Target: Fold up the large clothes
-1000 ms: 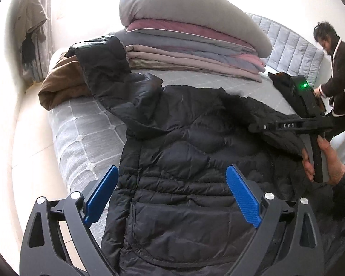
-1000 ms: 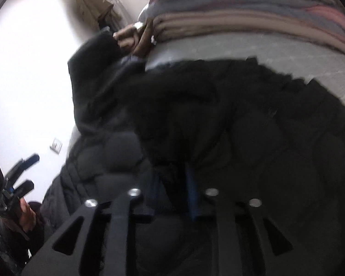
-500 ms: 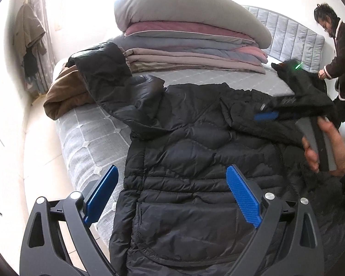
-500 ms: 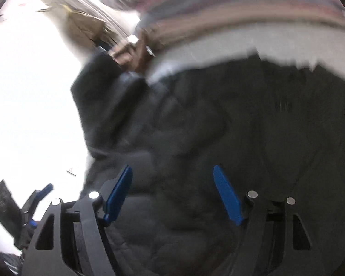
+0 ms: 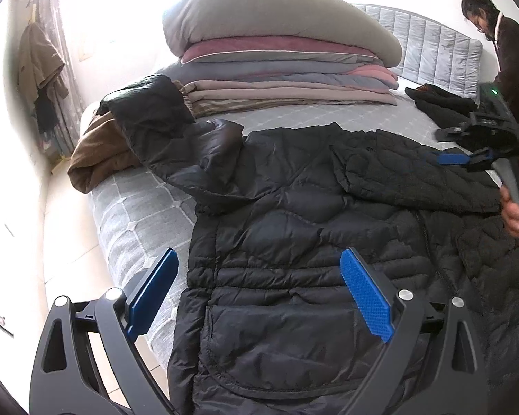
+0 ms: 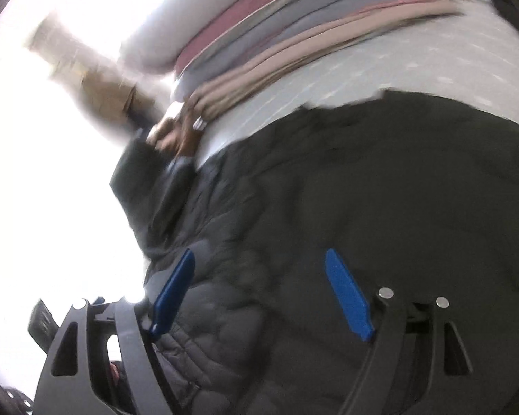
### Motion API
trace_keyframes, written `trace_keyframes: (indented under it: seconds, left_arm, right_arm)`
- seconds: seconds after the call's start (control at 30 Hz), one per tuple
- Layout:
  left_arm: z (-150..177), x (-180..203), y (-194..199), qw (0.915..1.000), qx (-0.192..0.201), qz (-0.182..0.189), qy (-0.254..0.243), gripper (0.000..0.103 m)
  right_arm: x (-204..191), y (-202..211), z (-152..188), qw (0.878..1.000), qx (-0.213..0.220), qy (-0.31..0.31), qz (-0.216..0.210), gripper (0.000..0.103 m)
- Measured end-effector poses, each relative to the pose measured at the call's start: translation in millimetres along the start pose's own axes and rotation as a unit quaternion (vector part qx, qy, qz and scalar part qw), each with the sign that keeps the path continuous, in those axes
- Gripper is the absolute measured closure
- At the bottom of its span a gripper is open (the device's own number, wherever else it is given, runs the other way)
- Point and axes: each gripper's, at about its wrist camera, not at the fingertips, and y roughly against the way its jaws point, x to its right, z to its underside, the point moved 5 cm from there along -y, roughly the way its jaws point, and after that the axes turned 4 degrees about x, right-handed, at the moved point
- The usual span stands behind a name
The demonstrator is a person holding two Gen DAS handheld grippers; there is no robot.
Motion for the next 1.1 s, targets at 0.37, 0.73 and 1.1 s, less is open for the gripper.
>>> trace_keyframes:
  seconds: [0.37, 0.73, 1.1]
  left_arm:
    - [-2, 2, -5, 0.9982, -0.015, 0.046, 0.034, 0.012]
    - [-12, 3, -15, 0.997, -0.024, 0.052, 0.051, 0.012]
    - [-17, -14, -29, 0.9947, -0.039, 0.06, 0.074, 0.012]
  right_arm:
    - [177, 68, 13, 0.954, 0.093, -0.282, -0.049, 0.027]
    - [167, 95, -38, 0.948, 0.167, -0.251, -0.102, 0.013]
    - [168, 62, -63, 0.971, 0.128, -0.203, -0.003, 0.013]
